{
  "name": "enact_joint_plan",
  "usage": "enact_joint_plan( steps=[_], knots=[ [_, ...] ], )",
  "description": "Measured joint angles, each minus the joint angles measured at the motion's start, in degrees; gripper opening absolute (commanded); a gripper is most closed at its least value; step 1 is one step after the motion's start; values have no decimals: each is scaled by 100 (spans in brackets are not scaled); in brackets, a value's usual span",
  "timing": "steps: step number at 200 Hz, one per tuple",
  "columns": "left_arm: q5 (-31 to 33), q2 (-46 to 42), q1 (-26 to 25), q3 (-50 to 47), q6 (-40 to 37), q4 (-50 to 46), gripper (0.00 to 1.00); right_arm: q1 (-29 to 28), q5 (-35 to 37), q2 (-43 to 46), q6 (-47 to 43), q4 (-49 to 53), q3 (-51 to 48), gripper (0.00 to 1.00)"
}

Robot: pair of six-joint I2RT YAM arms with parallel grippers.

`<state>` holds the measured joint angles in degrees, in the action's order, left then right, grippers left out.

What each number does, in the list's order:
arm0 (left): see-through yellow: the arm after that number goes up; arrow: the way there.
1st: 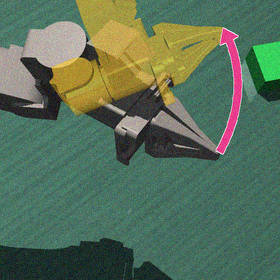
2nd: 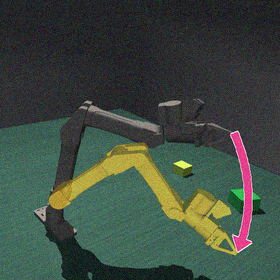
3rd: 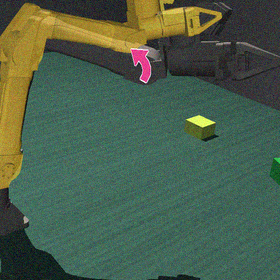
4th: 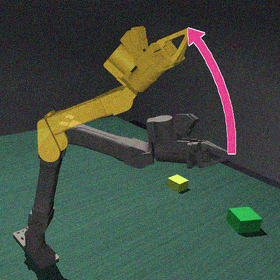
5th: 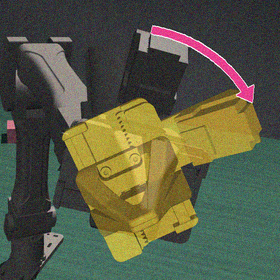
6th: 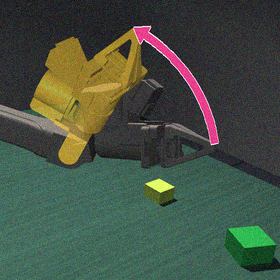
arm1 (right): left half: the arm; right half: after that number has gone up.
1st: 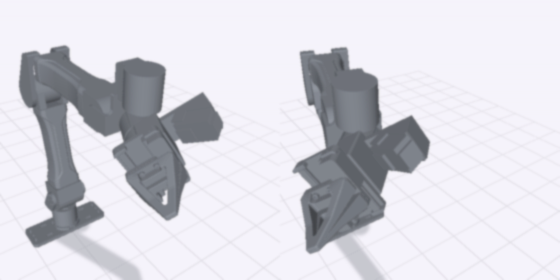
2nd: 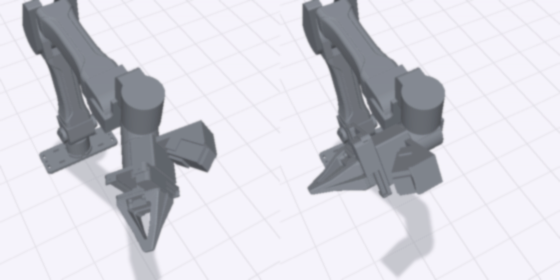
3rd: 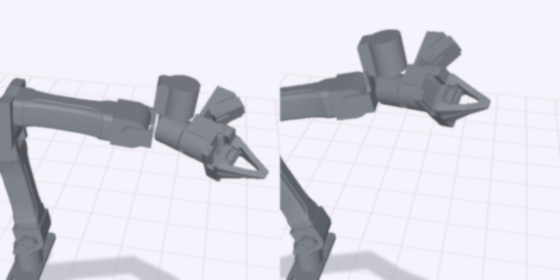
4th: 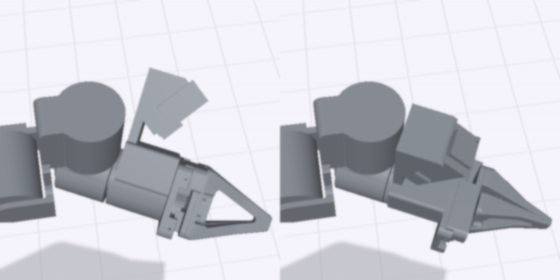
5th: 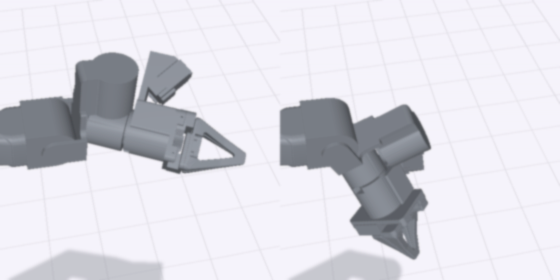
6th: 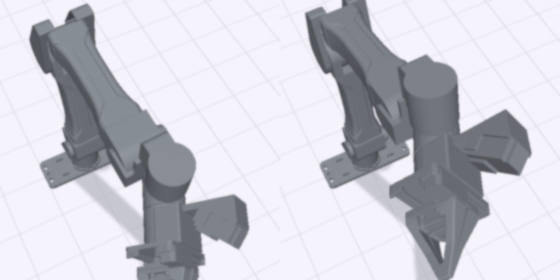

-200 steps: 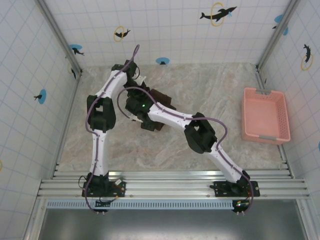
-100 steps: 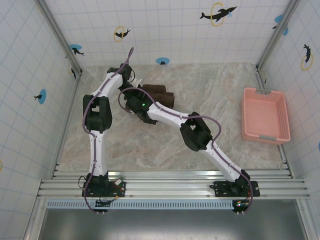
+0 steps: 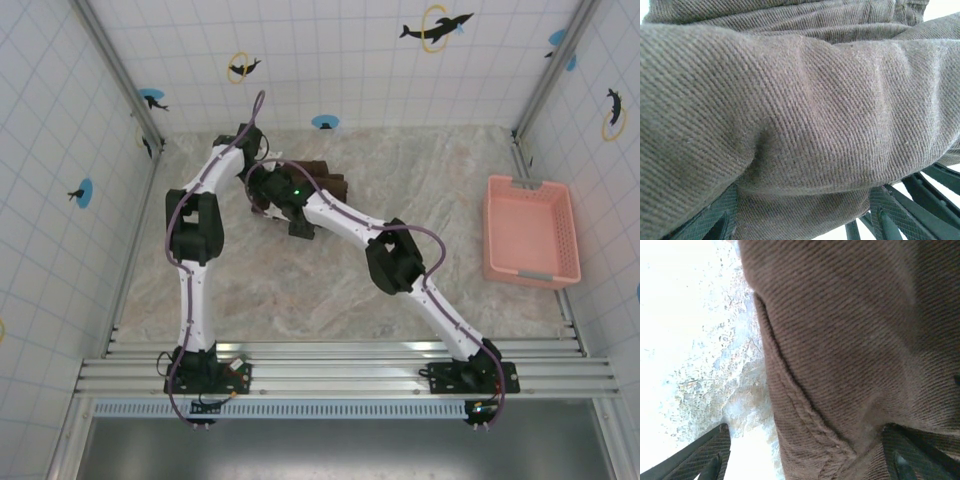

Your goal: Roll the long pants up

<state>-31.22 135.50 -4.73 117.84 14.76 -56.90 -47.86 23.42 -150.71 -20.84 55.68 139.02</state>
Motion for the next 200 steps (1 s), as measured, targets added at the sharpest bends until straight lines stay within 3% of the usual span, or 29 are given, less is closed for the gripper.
enact_joint_plan(
  steps=[30,79,86,200],
  knots=[
    [-2,-13,-2,-35,70,114,72,125,-544,-61,-24,35,87,43],
    [-96,-208,26,-212,188,310,75,245,-1152,4,-4,33,28,15],
    [-105,-271,31,-243,186,295,76,262,-1357,66,28,7,-37,0],
    [-24,-654,199,-177,-87,-614,79,1047,-6083,584,1987,1001,-525,0]
  ],
)
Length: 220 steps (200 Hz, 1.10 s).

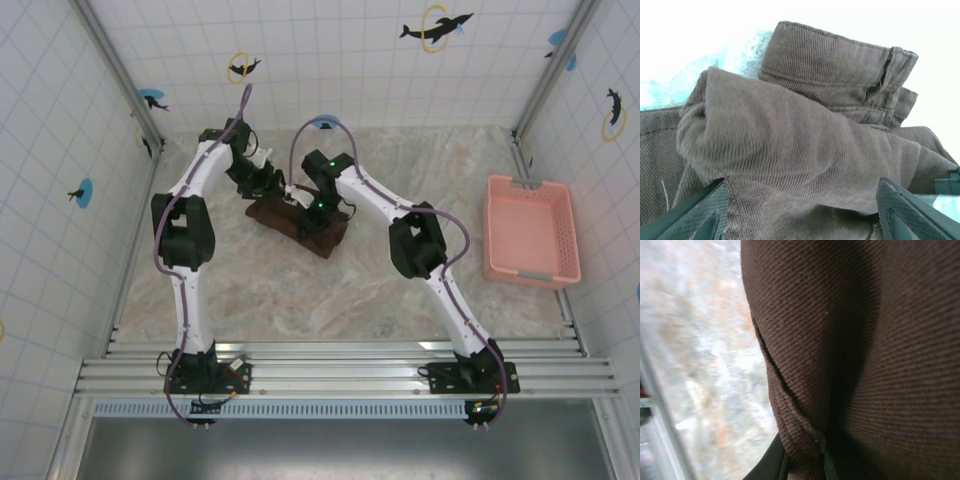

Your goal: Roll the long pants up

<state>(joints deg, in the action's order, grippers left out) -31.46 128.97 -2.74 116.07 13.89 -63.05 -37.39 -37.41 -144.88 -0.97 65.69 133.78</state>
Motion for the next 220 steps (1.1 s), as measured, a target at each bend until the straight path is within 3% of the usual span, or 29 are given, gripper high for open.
enact_joint_plan(
  steps=[73,85,88,119,156,220],
  knots=[
    [17,-26,-2,0,-173,-125,80,155,-1989,605,1379,-341,-1056,1],
    [90,-74,-2,20,-184,-170,83,162,-2168,654,1565,-459,-1117,1],
    [105,-85,-2,31,-181,-188,89,162,-2208,660,1611,-481,-1121,1],
    [382,-387,2,289,-179,-297,97,297,-2424,750,1860,-732,-1215,1],
    [691,-979,2,295,-98,-302,97,780,-2592,767,1991,-870,-1394,1],
    [693,-1567,-326,-1244,254,-33,97,1318,-2645,195,2109,-1073,-1401,0]
  ],
)
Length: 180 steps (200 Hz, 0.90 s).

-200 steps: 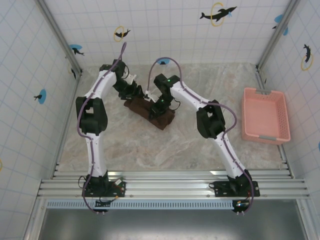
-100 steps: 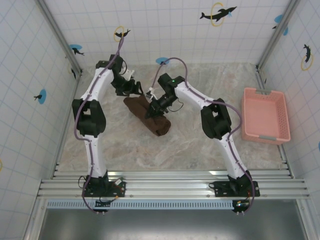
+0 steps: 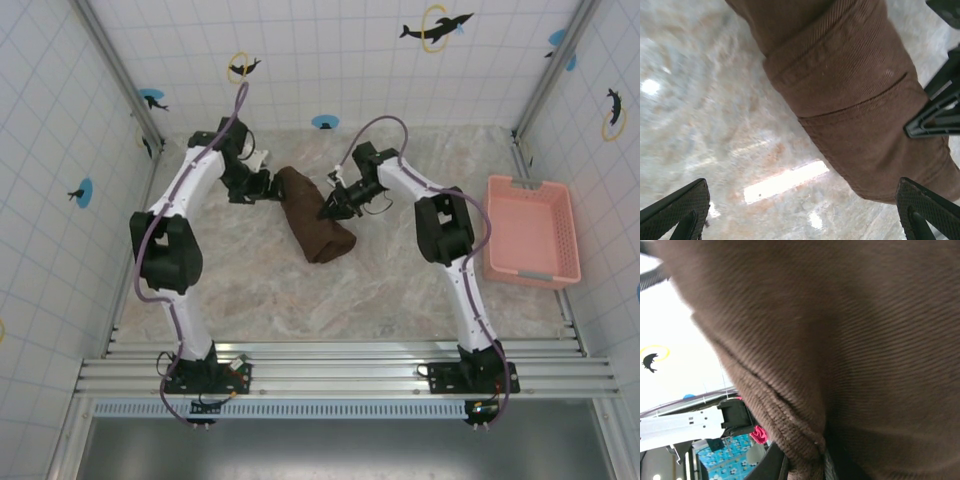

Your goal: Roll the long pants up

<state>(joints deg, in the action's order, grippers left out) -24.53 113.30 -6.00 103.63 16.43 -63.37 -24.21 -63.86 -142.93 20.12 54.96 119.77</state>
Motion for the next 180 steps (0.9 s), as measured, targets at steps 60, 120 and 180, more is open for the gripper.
enact_joint_plan(
  steps=[60,120,180],
  knots=[
    [-63,522,-664,501,343,192,97,-59,42,-142,-81,-271,-400,0],
    [-59,1692,-863,813,527,262,98,-57,131,42,-260,-415,-730,0],
    [-273,1996,-896,922,614,306,97,-144,1213,695,-525,-199,-896,75]
  ],
)
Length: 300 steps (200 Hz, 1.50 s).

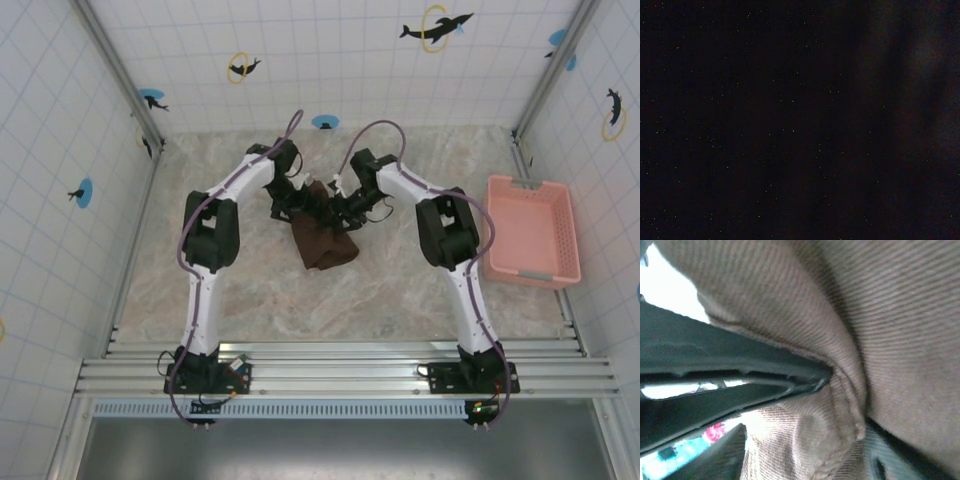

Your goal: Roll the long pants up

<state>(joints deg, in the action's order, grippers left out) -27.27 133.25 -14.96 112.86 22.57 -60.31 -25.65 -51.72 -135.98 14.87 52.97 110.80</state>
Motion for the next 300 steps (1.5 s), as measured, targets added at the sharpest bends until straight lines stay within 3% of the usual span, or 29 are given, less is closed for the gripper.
enact_joint_plan(
  steps=[80,237,253,300],
  knots=[
    [-87,66,-9,57,-4,9,97,98,1294,632,-444,439,-603,86],
    [-79,66,0,-37,-20,72,98,-229,586,229,227,256,-391,88],
    [-70,63,7,-76,-20,98,97,-337,691,114,254,289,-328,80],
    [-26,28,68,-251,-20,94,97,-535,688,-149,632,289,-166,13]
  ],
)
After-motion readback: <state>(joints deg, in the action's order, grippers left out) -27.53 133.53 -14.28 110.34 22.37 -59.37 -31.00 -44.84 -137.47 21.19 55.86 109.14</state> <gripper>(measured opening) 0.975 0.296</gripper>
